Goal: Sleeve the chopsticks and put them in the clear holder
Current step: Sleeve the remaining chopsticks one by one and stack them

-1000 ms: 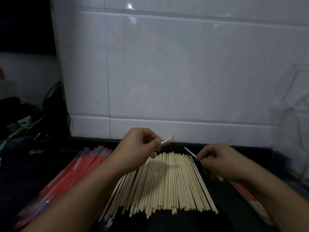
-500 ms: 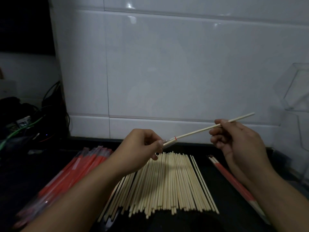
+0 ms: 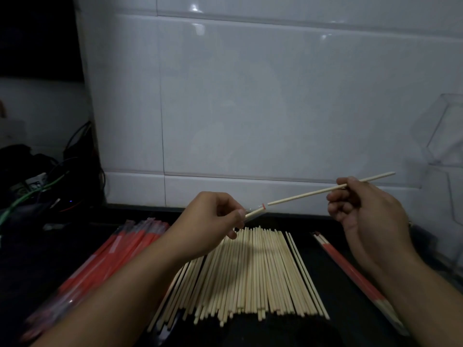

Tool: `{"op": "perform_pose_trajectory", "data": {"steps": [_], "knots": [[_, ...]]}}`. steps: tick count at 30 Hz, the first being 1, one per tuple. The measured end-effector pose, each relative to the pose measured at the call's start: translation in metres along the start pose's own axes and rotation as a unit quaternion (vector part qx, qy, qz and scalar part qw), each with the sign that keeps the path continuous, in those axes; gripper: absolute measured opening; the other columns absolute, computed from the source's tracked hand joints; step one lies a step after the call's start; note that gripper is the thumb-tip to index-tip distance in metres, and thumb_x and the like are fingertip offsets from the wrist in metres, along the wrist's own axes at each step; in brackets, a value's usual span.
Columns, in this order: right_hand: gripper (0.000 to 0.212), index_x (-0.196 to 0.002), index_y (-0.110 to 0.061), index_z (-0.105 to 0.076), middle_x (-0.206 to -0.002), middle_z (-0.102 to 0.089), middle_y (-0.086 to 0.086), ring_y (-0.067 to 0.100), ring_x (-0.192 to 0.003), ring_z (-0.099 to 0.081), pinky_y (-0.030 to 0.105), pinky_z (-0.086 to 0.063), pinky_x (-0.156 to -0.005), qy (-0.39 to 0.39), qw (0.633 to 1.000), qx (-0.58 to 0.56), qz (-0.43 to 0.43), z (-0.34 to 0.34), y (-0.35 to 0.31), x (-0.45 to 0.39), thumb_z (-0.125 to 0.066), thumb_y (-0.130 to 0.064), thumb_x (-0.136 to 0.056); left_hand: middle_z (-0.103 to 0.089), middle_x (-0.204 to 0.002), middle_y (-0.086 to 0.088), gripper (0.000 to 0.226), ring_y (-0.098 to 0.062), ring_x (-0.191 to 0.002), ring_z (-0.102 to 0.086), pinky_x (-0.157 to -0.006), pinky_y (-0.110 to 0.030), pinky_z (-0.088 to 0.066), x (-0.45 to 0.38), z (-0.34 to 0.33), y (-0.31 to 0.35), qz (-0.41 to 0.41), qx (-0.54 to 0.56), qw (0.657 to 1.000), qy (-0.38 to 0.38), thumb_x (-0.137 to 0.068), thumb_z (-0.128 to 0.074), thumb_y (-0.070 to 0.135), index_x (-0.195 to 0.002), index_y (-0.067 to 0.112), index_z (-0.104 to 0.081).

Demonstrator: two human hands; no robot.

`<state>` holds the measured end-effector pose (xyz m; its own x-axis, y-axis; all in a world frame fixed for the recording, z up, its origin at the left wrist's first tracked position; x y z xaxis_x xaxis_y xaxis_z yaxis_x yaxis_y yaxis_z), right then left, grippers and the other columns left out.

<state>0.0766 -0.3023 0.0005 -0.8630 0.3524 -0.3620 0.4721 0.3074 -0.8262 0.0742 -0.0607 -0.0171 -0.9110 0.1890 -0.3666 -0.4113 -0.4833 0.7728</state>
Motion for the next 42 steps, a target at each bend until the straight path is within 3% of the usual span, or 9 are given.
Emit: {"op": "perform_pose_trajectory", "data": {"steps": [14,19,23,25,28,32,35,38,42], "knots": [[0.021,-0.088,-0.007,-0.064,-0.062,-0.064,0.006,0.014,-0.053,-0.058,0.031,-0.04,-0.06,-0.037,0.999,0.032,-0.013,-0.005,0.005,0.006,-0.048,-0.015,-0.101,-0.074,-0.081,0.003,0.012,-0.005,-0.068,-0.07,-0.065,-0.021,-0.051,0.0,-0.003,0.001,0.006,-0.005,1.0,-0.002,-0.098,-0.058,0.023,-0.093,0.021,-0.069],[0.02,-0.098,-0.005,-0.069,-0.069,-0.066,0.008,0.015,-0.058,-0.059,0.025,-0.043,-0.054,-0.113,0.987,0.104,-0.056,-0.014,0.014,0.017,-0.053,-0.016,-0.098,-0.074,-0.081,0.004,0.012,-0.004,-0.068,-0.069,-0.065,-0.02,-0.051,0.0,-0.004,0.001,0.009,-0.004,1.0,-0.006,-0.098,-0.058,0.021,-0.093,0.02,-0.069],[0.02,-0.111,-0.01,-0.069,-0.075,-0.069,0.008,0.017,-0.062,-0.06,0.029,-0.045,-0.056,-0.177,0.964,0.179,-0.083,-0.021,0.022,0.027,-0.055,-0.016,-0.097,-0.074,-0.081,0.005,0.012,-0.004,-0.069,-0.07,-0.065,-0.02,-0.051,0.0,-0.004,0.001,0.006,-0.007,1.0,-0.007,-0.098,-0.058,0.022,-0.093,0.021,-0.069],[0.026,-0.122,-0.015,-0.06,-0.079,-0.072,0.011,0.018,-0.062,-0.061,0.03,-0.047,-0.056,-0.156,0.966,0.192,-0.077,-0.022,0.024,0.027,-0.058,-0.014,-0.096,-0.074,-0.081,0.005,0.012,-0.004,-0.069,-0.07,-0.066,-0.023,-0.053,0.0,-0.003,0.001,0.003,-0.011,1.0,-0.002,-0.097,-0.059,0.023,-0.093,0.022,-0.069],[0.054,-0.139,-0.027,-0.043,-0.076,-0.072,0.013,0.013,-0.055,-0.058,0.031,-0.046,-0.06,-0.062,0.974,0.215,-0.021,-0.013,0.018,0.018,-0.058,-0.005,-0.092,-0.074,-0.081,0.004,0.011,-0.004,-0.068,-0.069,-0.069,-0.029,-0.057,0.0,-0.001,0.0,0.004,-0.015,1.0,0.011,-0.097,-0.059,0.023,-0.093,0.021,-0.069],[0.049,-0.137,-0.025,-0.051,-0.079,-0.071,0.01,0.013,-0.057,-0.061,0.029,-0.049,-0.059,-0.076,0.971,0.224,0.011,-0.011,0.011,0.018,-0.053,-0.001,-0.094,-0.074,-0.081,0.004,0.011,-0.003,-0.067,-0.069,-0.069,-0.027,-0.056,0.0,-0.001,-0.001,0.006,-0.017,1.0,0.012,-0.097,-0.059,0.023,-0.093,0.022,-0.069],[0.042,-0.129,-0.026,-0.059,-0.08,-0.069,0.012,0.017,-0.062,-0.064,0.028,-0.053,-0.058,-0.148,0.935,0.319,0.047,-0.017,0.017,0.027,-0.054,-0.003,-0.095,-0.074,-0.081,0.005,0.011,-0.002,-0.068,-0.069,-0.067,-0.023,-0.052,0.0,-0.001,0.0,0.007,-0.018,1.0,0.009,-0.097,-0.059,0.024,-0.094,0.022,-0.069],[0.046,-0.133,-0.04,-0.054,-0.088,-0.067,0.001,0.022,-0.073,-0.066,0.037,-0.056,-0.069,-0.249,0.869,0.422,0.068,-0.022,0.03,0.039,-0.056,-0.014,-0.096,-0.074,-0.08,0.005,0.011,-0.003,-0.067,-0.069,-0.065,-0.028,-0.055,0.001,-0.002,0.001,0.009,-0.019,1.0,0.012,-0.097,-0.06,0.024,-0.093,0.022,-0.069],[0.047,-0.134,-0.044,-0.048,-0.094,-0.064,-0.014,0.01,-0.073,-0.068,0.021,-0.054,-0.065,-0.333,0.835,0.435,0.053,-0.03,0.038,0.05,-0.058,-0.018,-0.096,-0.074,-0.079,0.005,0.011,-0.002,-0.068,-0.069,-0.061,-0.024,-0.053,0.0,-0.005,0.001,0.006,-0.022,1.0,0.012,-0.097,-0.06,0.025,-0.092,0.023,-0.07]]}}
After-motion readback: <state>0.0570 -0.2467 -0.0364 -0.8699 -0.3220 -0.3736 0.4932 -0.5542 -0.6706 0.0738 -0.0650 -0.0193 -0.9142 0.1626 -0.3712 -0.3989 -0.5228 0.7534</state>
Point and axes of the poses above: each hand's wrist, its own x-axis away from the middle knuckle, its own z-axis out of the back of the hand, y = z × x, the point moved 2 cm from there along -x, towards the middle knuckle
